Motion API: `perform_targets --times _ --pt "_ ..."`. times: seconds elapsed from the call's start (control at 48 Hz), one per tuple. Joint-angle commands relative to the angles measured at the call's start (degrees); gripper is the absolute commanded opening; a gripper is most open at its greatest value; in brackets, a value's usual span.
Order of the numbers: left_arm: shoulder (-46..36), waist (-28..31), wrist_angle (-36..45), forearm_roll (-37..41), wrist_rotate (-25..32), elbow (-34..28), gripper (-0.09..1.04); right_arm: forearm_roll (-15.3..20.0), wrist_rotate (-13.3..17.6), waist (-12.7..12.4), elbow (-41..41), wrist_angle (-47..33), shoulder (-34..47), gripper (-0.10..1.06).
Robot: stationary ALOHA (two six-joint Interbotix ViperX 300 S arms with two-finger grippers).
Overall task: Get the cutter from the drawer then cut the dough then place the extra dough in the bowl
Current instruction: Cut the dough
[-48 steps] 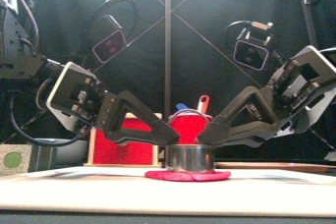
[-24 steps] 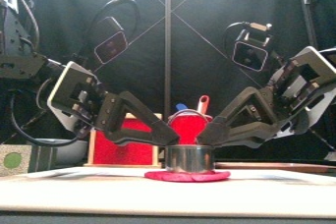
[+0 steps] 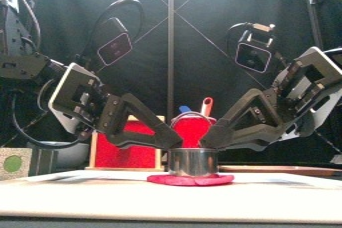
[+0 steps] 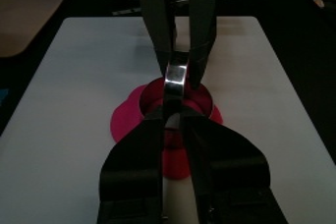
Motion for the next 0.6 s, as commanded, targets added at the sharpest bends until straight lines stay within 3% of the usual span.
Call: perform_targets --times 0.021,0.604 --pt "2.02 -0.26 3.96 0.26 -0.70 0.00 0.44 0.18 0.44 -0.88 -0.79 4.04 3.78 0.41" --pt "0.79 -1.05 4.57 0.62 -0.35 -0.18 0.46 2.37 0.00 -2.20 -0.26 3.96 2.20 0.45"
